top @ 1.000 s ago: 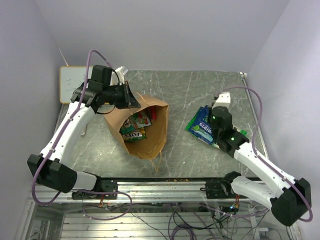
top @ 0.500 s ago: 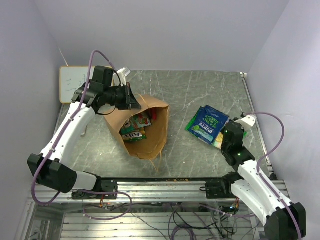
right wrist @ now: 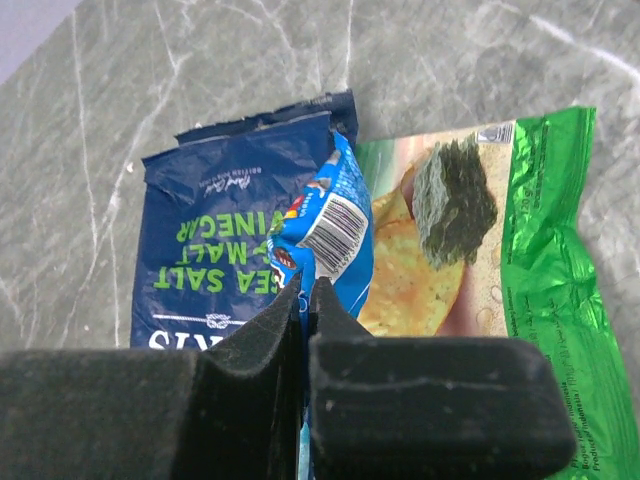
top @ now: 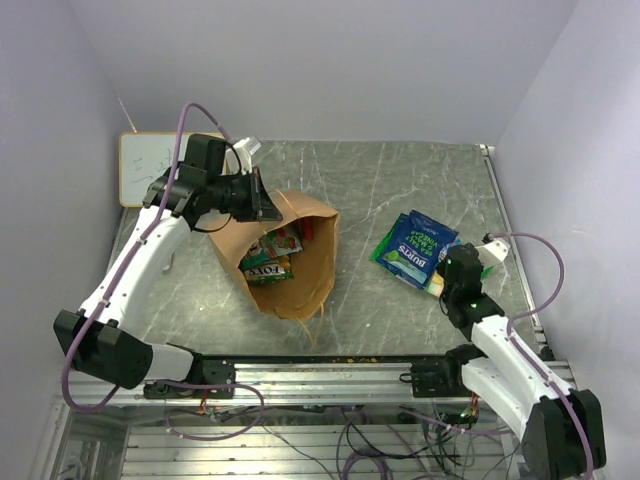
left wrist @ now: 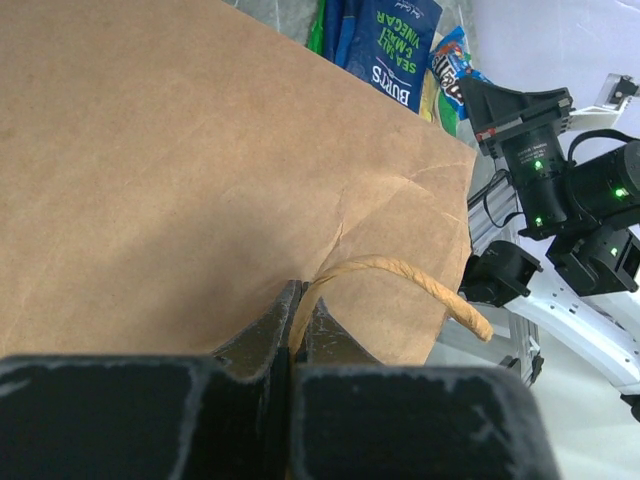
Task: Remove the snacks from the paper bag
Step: Place the snack at the center of the board.
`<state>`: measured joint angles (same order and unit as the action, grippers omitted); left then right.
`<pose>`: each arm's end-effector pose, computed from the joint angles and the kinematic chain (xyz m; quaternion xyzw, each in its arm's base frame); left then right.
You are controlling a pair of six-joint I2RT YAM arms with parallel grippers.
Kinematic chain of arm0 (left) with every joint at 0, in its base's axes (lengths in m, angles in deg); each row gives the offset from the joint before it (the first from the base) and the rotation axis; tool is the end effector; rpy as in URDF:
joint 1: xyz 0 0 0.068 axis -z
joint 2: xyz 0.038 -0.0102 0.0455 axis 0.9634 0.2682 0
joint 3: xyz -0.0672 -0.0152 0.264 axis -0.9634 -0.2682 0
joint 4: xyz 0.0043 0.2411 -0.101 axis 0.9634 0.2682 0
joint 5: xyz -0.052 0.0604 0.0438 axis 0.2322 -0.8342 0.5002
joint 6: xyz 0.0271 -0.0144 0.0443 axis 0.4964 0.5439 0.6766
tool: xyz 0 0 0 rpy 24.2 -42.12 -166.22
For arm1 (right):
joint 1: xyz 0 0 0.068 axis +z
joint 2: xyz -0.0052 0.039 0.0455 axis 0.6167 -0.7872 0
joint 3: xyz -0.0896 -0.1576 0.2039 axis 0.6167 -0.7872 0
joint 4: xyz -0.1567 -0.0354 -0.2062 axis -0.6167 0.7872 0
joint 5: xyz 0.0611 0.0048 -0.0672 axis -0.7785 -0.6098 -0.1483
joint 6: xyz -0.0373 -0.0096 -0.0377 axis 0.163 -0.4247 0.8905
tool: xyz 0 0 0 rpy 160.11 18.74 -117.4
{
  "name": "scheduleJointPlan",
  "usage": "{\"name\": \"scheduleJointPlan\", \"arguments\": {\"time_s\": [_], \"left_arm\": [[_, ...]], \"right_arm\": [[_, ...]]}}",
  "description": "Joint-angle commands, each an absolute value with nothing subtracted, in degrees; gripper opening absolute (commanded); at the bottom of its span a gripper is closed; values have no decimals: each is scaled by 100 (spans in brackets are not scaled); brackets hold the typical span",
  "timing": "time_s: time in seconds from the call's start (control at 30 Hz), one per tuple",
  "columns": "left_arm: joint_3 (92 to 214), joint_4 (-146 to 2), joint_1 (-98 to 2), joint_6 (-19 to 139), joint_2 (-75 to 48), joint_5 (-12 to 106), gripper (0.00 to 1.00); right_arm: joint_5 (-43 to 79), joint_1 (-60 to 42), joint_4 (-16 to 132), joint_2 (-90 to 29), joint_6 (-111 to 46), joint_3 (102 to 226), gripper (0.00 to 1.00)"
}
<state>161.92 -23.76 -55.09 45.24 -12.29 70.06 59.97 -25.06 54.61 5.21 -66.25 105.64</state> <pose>0.2564 -0.1097 0.3781 0.0562 0.8845 -0.3801 0.2645 0.1725 0.0193 0.1950 0.3438 0.7470 0.0081 0.5689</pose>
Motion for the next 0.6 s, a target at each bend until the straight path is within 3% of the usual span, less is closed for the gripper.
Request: {"name": "scheduleJointPlan", "arguments": {"time_s": [0.0, 0.3, 0.4, 0.57], "left_arm": [[16170, -2491, -5476, 4631, -1368, 7114, 7], [16157, -2520, -5476, 4644, -1360, 7140, 7], [16166, -2501, -5476, 4661, -1373, 7127, 7], [16170, -2497, -5476, 4656, -1382, 7121, 7]], "right_arm": [[5760, -2598, 6406, 141, -7320, 10847, 0], [5694, -2603, 6819, -421, -7407, 11086, 1], [5699, -2603, 6964, -638, -7302, 11219, 9], [5369, -2611, 7165, -828, -6987, 11453, 36]]}}
